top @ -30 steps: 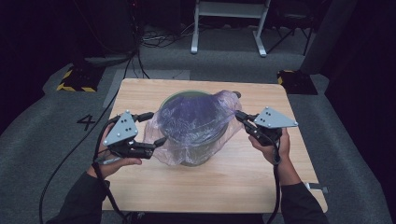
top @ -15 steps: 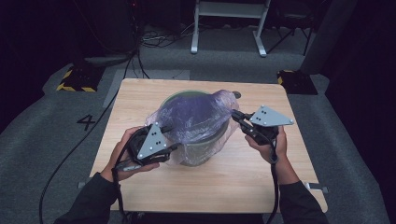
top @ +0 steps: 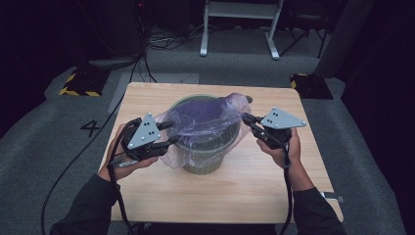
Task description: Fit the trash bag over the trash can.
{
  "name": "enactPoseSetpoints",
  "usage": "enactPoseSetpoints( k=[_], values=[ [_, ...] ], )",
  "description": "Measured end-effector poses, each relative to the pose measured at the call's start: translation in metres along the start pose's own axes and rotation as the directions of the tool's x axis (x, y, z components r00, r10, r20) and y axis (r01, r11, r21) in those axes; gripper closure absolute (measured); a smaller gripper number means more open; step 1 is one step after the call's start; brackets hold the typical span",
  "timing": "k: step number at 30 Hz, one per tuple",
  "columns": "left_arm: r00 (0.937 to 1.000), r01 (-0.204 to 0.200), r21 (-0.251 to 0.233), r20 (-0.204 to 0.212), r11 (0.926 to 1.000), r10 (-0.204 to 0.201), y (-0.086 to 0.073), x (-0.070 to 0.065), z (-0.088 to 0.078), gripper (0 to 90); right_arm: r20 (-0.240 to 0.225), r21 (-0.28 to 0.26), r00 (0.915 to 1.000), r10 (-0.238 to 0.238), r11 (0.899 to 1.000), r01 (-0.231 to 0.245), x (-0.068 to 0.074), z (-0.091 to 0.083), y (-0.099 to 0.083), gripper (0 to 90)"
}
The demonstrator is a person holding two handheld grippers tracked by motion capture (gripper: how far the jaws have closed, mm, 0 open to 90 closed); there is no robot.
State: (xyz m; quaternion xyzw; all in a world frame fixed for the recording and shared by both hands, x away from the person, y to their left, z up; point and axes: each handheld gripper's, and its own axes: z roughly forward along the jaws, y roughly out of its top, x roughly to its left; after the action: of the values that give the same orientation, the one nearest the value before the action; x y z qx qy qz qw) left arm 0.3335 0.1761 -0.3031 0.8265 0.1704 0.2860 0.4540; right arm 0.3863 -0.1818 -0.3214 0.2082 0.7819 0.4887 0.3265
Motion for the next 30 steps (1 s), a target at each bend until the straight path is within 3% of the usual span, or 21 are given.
enactPoseSetpoints(
  k=[1,2,5,7,8,9,11,14,18,20,23,25,29,30],
  values=[
    [1.0,0.0,0.0,0.0,1.0,0.0,0.0,0.0,0.0,54.3,0.0,0.0,1.0,0.0,1.0,0.0,0.0,0.0,0.0,86.0],
    [1.0,-0.001,-0.002,0.002,1.0,0.001,0.004,0.0,-0.003,52.4,0.015,-0.006,0.9999,-0.005,1.0,0.005,0.001,-0.002,0.002,76.9],
    [0.9999,-0.01,0.0,-0.009,1.0,0.01,0.008,0.0,-0.007,51.2,0.018,-0.017,0.9998,-0.006,1.0,0.007,0.001,-0.007,0.004,64.9],
    [1.0,-0.008,0.001,-0.005,1.0,0.008,0.009,0.001,-0.008,53.4,0.005,-0.021,0.9999,-0.015,1.0,0.015,0.002,-0.008,0.006,55.0],
    [1.0,-0.008,0.001,-0.005,1.0,0.008,0.009,0.001,-0.008,55.1,0.005,-0.021,0.9999,-0.015,1.0,0.015,0.002,-0.008,0.006,55.0],
    [0.9999,-0.017,-0.001,0.0,0.9999,0.017,0.01,0.002,-0.008,59.7,0.019,-0.013,0.9997,-0.017,1.0,0.017,0.002,-0.009,0.007,48.8],
    [0.9999,-0.013,-0.001,-0.009,0.9999,0.013,0.01,0.002,-0.007,62.3,-0.003,-0.018,1.0,-0.009,1.0,0.009,0.002,-0.009,0.007,45.1],
    [0.9992,-0.02,0.006,-0.034,0.9998,0.02,0.01,0.004,-0.004,69.7,0.015,-0.016,0.9998,-0.015,1.0,0.015,0.003,-0.008,0.007,39.9],
    [0.9984,-0.02,-0.002,-0.052,0.9998,0.02,0.012,0.008,-0.003,75.1,0.021,-0.026,0.9998,0.001,1.0,0.0,0.002,-0.007,0.008,38.0],
    [0.9981,-0.014,-0.016,-0.061,0.9998,0.013,0.014,0.014,-0.002,75.7,0.026,-0.051,0.9992,0.032,0.998,-0.031,-0.002,-0.007,0.009,38.1],
    [0.9968,0.017,-0.025,-0.077,0.9995,-0.019,0.013,0.021,0.0,72.4,0.039,-0.066,0.9969,0.068,0.996,-0.066,-0.007,-0.006,0.009,41.7],
    [0.9942,0.029,-0.022,-0.103,0.9993,-0.031,0.012,0.025,0.003,67.8,0.012,-0.069,0.9963,0.085,0.994,-0.084,-0.011,-0.006,0.008,47.7],
    [0.9879,0.069,-0.027,-0.137,0.9972,-0.072,0.009,0.033,0.007,56.7,0.01,-0.048,0.9918,0.127,0.991,-0.127,-0.017,-0.003,0.003,52.6],
    [0.9854,0.103,-0.028,-0.133,0.9943,-0.106,0.005,0.04,0.01,56.3,0.019,-0.037,0.9914,0.129,0.991,-0.128,-0.018,-0.002,0.003,56.3]
  ],
)
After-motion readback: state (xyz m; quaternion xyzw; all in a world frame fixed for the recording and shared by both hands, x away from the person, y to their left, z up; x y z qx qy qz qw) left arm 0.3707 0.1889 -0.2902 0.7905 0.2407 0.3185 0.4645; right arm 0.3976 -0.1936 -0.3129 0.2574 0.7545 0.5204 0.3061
